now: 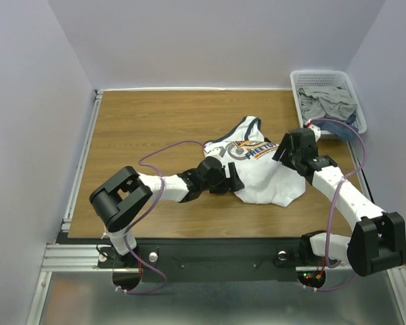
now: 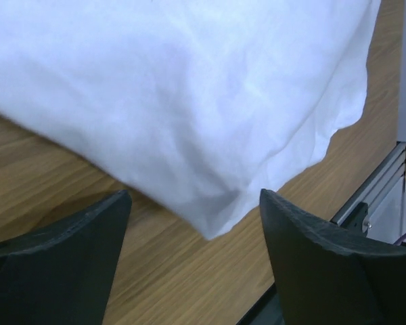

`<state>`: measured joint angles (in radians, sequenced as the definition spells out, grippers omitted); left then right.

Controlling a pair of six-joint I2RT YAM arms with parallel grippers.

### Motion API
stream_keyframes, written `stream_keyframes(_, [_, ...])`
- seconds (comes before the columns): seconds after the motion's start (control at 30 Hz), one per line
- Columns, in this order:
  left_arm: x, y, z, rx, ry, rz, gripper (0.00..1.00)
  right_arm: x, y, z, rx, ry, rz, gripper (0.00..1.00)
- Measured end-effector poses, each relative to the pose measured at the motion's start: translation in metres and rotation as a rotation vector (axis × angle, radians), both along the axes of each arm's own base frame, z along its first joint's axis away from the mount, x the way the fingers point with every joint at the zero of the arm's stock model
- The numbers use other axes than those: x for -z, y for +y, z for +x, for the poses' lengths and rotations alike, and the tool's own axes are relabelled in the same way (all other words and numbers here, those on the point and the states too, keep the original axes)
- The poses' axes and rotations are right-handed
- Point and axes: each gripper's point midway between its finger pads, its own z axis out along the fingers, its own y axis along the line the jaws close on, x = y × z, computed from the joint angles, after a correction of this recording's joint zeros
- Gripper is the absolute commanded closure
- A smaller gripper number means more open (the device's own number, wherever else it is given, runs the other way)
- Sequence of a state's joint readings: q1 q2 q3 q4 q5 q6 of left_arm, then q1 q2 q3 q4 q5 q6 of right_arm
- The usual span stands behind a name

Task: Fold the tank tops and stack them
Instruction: Flatten the tank top out

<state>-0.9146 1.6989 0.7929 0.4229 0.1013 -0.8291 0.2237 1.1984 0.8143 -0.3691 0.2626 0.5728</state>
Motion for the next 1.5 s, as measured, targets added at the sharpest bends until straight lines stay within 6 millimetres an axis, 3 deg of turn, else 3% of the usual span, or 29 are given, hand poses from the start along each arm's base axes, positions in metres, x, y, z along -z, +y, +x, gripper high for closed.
stream_keyframes(0.03, [-0.001, -0.005, 0.004, -0.003, -0.004, -0.009, 0.38, 0.002, 0.0, 0.0, 0.0, 0.006, -0.002, 0.29])
stream_keyframes(0.13, [0.0, -0.012, 0.014, -0.026, -0.007, -0.021, 0.69, 0.005, 0.0, 0.0, -0.001, 0.016, -0.003, 0.3])
stream_keyframes(0.17, [0.001, -0.012, 0.018, -0.035, -0.007, -0.021, 0.95, 0.005, 0.0, 0.0, -0.002, 0.017, -0.002, 0.3])
stream_keyframes(0.2, [0.001, -0.013, 0.022, -0.048, -0.004, -0.025, 1.0, 0.006, 0.001, 0.0, -0.007, 0.019, -0.001, 0.31])
stream_keyframes(0.33, [0.001, 0.0, 0.048, -0.113, -0.008, -0.031, 1.0, 0.006, 0.004, -0.001, -0.028, 0.022, 0.006, 0.34])
stream_keyframes(0.47, [-0.008, 0.043, 0.099, -0.264, -0.025, -0.038, 1.0, 0.005, 0.009, -0.002, -0.059, 0.023, 0.019, 0.35])
stream_keyframes(0.57, [-0.029, 0.086, 0.136, -0.403, -0.071, -0.043, 1.0, 0.004, 0.014, -0.003, -0.085, 0.024, 0.034, 0.35])
stream_keyframes(0.63, [-0.046, 0.104, 0.153, -0.464, -0.105, -0.056, 1.0, 0.006, 0.021, -0.007, -0.116, 0.032, 0.057, 0.34])
stream_keyframes(0.73, [-0.063, 0.105, 0.16, -0.472, -0.137, -0.076, 1.0, 0.013, 0.036, -0.02, -0.161, 0.047, 0.074, 0.33])
stream_keyframes(0.87, [-0.06, 0.099, 0.153, -0.44, -0.123, -0.068, 0.97, 0.025, 0.06, -0.047, -0.24, 0.078, 0.085, 0.32])
stream_keyframes(0.93, [-0.059, 0.093, 0.148, -0.41, -0.117, -0.07, 0.8, 0.031, 0.065, -0.057, -0.261, 0.092, 0.087, 0.31])
stream_keyframes(0.97, [-0.057, 0.091, 0.143, -0.395, -0.117, -0.068, 0.64, 0.034, 0.065, -0.06, -0.259, 0.098, 0.09, 0.3])
stream_keyframes(1.03, [-0.05, 0.085, 0.127, -0.361, -0.103, -0.057, 0.47, 0.041, 0.064, -0.069, -0.255, 0.116, 0.093, 0.29])
stream_keyframes(1.13, [-0.038, 0.074, 0.094, -0.297, -0.076, -0.038, 0.43, 0.047, 0.068, -0.08, -0.271, 0.132, 0.092, 0.29])
stream_keyframes(1.27, [-0.024, 0.058, 0.053, -0.208, -0.04, -0.018, 0.42, 0.049, 0.096, -0.097, -0.366, 0.14, 0.083, 0.3])
stream_keyframes(1.4, [-0.018, 0.055, 0.042, -0.188, -0.029, -0.009, 0.42, 0.057, 0.114, -0.11, -0.435, 0.161, 0.05, 0.34])
stream_keyframes(1.5, [-0.018, 0.053, 0.042, -0.185, -0.03, -0.01, 0.41, 0.071, 0.113, -0.112, -0.433, 0.197, -0.002, 0.37])
